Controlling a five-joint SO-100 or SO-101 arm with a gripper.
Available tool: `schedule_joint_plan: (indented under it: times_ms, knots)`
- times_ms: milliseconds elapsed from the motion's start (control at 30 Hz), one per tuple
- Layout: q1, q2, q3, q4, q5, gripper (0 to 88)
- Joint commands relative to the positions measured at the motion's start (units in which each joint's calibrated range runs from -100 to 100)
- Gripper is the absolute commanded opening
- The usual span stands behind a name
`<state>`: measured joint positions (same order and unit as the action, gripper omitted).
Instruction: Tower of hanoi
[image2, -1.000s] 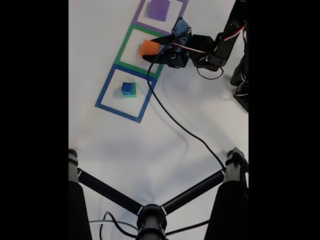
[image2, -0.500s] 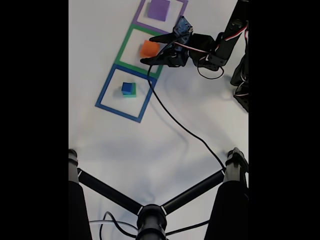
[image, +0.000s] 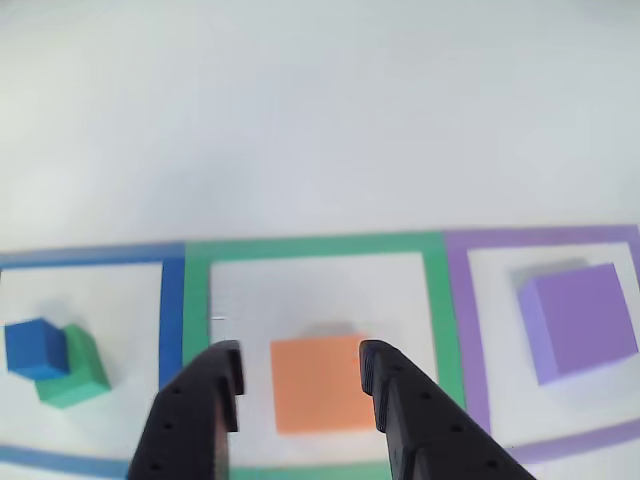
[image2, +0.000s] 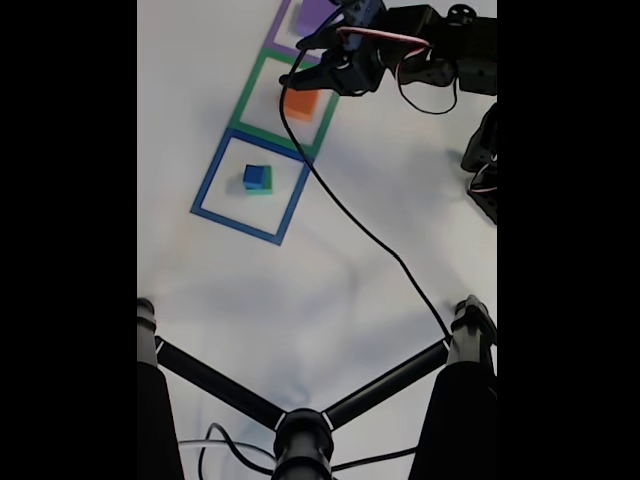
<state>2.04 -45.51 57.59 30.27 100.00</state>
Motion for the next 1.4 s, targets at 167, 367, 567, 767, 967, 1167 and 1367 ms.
schedule_joint_plan:
  times_ms: [167, 367, 567, 767, 967, 1167, 1367]
  knots:
    - [-10.5, -12.0, -20.9, 39.8, 0.0, 0.1]
    - [-16.9, -15.1, -26.0, 48.2, 0.0, 0.3]
    - [-17.6, -15.9, -25.0, 47.9, 0.0, 1.7]
    - [-16.9, -17.7, -11.8, 34.4, 0.0, 4.1]
    - [-15.7, -19.0, 7.5, 10.3, 0.0, 19.9]
    - [-16.2, -17.2, 26.9, -20.8, 0.0, 26.3]
    - [-17.8, -12.0, 35.6, -39.4, 0.0, 26.6]
